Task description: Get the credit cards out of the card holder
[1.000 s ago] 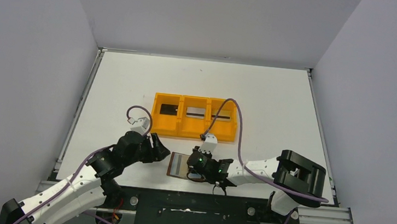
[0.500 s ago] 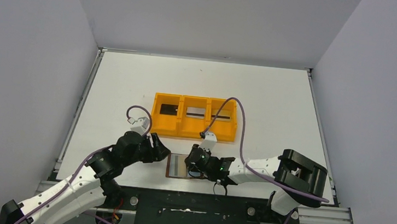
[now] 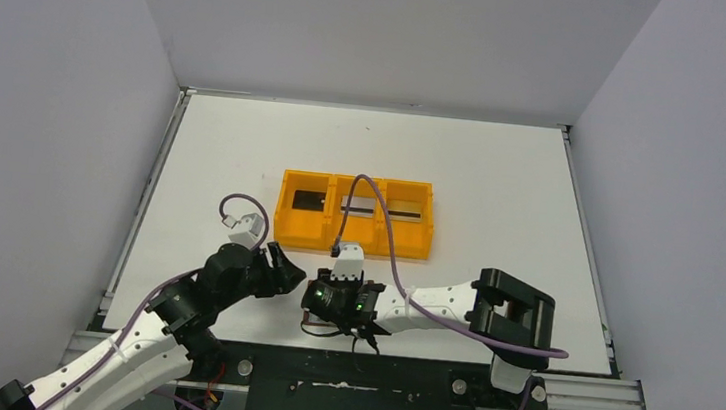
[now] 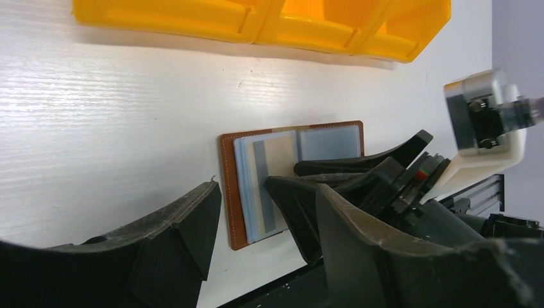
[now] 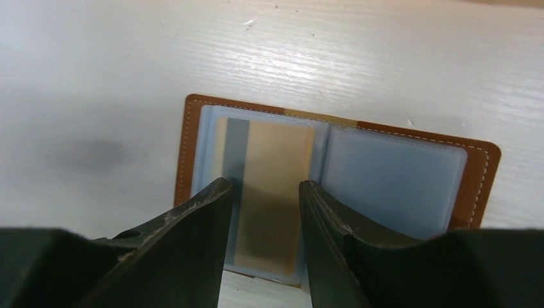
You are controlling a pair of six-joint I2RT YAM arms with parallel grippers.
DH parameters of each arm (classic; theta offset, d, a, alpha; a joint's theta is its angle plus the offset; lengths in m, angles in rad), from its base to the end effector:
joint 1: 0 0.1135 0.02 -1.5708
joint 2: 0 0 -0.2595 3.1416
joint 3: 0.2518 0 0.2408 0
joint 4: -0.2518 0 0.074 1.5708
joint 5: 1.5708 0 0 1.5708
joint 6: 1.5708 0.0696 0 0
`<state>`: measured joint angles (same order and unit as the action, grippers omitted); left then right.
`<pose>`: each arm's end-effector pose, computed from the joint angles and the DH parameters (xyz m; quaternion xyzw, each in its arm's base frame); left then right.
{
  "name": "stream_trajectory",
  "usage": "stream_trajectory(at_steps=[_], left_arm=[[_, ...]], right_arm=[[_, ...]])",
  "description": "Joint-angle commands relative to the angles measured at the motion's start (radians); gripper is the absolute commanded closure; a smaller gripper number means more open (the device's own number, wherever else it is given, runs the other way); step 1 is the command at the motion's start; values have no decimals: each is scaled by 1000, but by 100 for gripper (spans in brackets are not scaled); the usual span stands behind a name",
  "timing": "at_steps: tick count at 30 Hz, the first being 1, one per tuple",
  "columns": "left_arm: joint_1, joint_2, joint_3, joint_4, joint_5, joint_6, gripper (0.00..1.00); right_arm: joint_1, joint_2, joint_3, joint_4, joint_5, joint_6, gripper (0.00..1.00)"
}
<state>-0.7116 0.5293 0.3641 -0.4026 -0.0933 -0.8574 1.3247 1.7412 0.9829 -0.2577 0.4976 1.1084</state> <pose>0.1229 -0.0974 0.1883 -0.0861 0.8719 -0.3103 0.3688 0.1165 0.3273 0.1375 -0.0336 0.9340 0.1668 0.3142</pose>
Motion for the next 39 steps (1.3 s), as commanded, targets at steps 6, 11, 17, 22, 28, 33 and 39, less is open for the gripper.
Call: stream_trajectory(at_steps=[6, 11, 17, 22, 28, 33, 39], left_arm=[[-2, -52, 64, -25, -55, -15, 45], [-1, -53, 61, -24, -53, -20, 45], [-2, -39, 62, -19, -47, -20, 44], [-2, -33, 59, -12, -42, -20, 45], [-2, -21, 48, 13, -12, -19, 44], [-2, 16, 38, 58, 37, -17, 44], [-2, 39, 16, 119, 84, -22, 44]], right_arm=[[16, 74, 79, -144, 89, 38, 57], [16, 132, 100, -196, 90, 75, 65], [14, 140, 94, -180, 85, 70, 89], [3, 105, 43, -95, 63, 51, 100], [-35, 5, -93, 140, -26, 5, 100], [-77, -114, -263, 407, -115, -6, 100], [-106, -199, -363, 589, -159, -12, 100]])
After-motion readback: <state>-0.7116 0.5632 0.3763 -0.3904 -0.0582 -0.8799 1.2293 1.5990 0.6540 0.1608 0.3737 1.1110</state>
